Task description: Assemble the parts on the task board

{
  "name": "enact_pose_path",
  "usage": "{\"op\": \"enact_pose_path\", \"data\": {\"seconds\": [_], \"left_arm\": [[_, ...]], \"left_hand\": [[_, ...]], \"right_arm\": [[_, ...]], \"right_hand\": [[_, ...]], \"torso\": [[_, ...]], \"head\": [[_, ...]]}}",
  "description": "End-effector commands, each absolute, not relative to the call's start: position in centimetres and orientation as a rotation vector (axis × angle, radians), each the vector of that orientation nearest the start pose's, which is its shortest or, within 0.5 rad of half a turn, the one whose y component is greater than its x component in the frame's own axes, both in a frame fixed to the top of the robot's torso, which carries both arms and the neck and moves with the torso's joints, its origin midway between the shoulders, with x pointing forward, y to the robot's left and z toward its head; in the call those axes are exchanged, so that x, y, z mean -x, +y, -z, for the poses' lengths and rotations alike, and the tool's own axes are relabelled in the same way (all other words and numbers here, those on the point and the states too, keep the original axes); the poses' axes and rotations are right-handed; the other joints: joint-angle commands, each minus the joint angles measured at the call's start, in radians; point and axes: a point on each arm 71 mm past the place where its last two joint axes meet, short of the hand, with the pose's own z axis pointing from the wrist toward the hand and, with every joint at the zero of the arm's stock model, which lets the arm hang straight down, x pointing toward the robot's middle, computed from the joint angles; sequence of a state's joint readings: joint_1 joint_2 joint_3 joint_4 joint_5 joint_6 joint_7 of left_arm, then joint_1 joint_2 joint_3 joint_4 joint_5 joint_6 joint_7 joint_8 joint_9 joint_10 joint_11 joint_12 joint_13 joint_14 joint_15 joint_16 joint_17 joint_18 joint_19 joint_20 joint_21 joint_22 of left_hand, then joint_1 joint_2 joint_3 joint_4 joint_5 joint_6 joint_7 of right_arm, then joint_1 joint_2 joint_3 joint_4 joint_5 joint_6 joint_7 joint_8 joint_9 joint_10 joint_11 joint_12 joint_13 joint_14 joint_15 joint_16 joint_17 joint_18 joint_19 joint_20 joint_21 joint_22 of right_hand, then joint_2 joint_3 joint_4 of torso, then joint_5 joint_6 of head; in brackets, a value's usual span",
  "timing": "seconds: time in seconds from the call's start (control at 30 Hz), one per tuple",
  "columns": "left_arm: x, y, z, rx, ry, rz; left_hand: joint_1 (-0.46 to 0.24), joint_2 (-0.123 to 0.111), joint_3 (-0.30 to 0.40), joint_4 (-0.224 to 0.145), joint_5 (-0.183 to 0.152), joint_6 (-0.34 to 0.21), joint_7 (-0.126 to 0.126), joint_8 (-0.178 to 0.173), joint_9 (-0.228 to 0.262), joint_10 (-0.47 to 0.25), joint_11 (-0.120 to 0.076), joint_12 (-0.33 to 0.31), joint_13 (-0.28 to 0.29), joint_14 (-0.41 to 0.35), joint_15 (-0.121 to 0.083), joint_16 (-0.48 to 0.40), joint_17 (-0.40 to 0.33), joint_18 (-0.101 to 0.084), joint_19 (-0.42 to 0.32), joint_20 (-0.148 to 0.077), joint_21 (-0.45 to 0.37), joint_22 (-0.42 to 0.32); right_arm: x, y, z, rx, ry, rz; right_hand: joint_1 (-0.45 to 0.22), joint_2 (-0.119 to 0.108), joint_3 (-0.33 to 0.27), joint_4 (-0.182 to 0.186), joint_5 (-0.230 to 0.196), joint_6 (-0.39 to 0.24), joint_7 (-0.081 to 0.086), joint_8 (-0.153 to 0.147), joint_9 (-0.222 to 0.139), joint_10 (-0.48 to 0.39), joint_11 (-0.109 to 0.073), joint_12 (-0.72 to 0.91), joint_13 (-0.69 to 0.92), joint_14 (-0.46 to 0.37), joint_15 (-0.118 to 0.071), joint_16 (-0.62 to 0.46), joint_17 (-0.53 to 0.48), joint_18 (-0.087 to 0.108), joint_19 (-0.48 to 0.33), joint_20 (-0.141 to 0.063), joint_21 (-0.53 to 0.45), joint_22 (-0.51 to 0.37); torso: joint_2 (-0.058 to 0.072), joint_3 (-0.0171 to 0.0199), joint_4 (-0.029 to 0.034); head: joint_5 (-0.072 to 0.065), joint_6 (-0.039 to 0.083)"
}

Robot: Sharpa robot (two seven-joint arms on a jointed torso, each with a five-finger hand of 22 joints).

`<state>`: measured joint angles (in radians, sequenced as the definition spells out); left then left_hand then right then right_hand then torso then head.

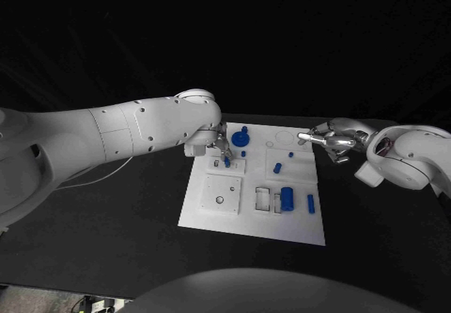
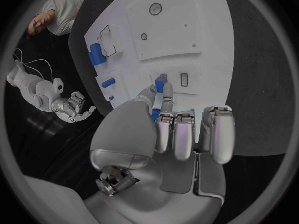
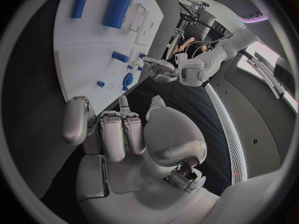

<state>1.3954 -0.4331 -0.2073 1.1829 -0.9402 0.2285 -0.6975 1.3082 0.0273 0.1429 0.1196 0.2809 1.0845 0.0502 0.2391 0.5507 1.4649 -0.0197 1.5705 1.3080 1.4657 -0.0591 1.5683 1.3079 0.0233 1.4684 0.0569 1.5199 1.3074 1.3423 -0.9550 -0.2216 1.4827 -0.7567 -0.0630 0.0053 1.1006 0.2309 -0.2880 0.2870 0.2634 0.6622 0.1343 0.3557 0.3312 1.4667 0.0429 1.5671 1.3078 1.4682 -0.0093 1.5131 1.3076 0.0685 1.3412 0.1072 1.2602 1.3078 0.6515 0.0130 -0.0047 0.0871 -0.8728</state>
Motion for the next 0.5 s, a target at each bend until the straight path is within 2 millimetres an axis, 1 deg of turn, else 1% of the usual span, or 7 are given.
{"op": "enact_pose_path", "data": {"seconds": [0.03,0.4,0.5], "left_arm": [[-53.42,12.54,20.33,0.141,2.428,0.018],[-53.31,12.63,20.39,0.131,2.438,0.013],[-53.32,12.62,20.39,0.13,2.438,0.014]], "left_hand": [[-0.006,-0.004,0.007,0.001,-0.001,-0.001,-0.008,-0.001,0.001,0.106,-0.005,0.0,0.263,0.105,-0.005,0.002,0.263,0.003,0.013,-0.007,-0.006,0.177],[-0.005,-0.007,0.013,-0.002,-0.002,0.0,-0.009,-0.001,0.003,0.106,-0.005,0.0,0.263,0.105,-0.006,0.002,0.263,0.005,0.01,-0.007,-0.009,0.174],[-0.005,-0.007,0.013,-0.003,-0.002,0.0,-0.009,-0.001,0.003,0.106,-0.005,0.0,0.263,0.105,-0.006,0.002,0.263,0.005,0.009,-0.007,-0.01,0.172]], "right_arm": [[-48.26,-26.69,20.07,-0.376,2.038,-0.923],[-48.27,-26.63,20.19,-0.376,2.039,-0.925],[-48.27,-26.6,20.21,-0.375,2.039,-0.926]], "right_hand": [[0.01,0.003,-0.004,-0.002,0.006,0.002,0.002,0.001,-0.001,0.104,0.008,0.004,0.263,0.042,0.008,-0.004,0.191,0.009,-0.006,0.003,-0.006,0.159],[0.011,0.003,-0.004,-0.002,0.006,0.002,0.002,0.001,-0.001,0.104,0.008,0.004,0.263,0.042,0.008,-0.004,0.192,0.009,-0.006,0.003,-0.005,0.159],[0.011,0.003,-0.004,-0.002,0.006,0.002,0.002,0.001,-0.001,0.104,0.008,0.004,0.263,0.042,0.008,-0.004,0.192,0.009,-0.006,0.003,-0.005,0.159]], "torso": [[0.0,-0.0003,0.0003],[0.0,-0.0013,-0.0007],[0.0,-0.0008,-0.0008]], "head": [[0.0,0.0],[0.002,0.0],[0.002,0.0]]}}
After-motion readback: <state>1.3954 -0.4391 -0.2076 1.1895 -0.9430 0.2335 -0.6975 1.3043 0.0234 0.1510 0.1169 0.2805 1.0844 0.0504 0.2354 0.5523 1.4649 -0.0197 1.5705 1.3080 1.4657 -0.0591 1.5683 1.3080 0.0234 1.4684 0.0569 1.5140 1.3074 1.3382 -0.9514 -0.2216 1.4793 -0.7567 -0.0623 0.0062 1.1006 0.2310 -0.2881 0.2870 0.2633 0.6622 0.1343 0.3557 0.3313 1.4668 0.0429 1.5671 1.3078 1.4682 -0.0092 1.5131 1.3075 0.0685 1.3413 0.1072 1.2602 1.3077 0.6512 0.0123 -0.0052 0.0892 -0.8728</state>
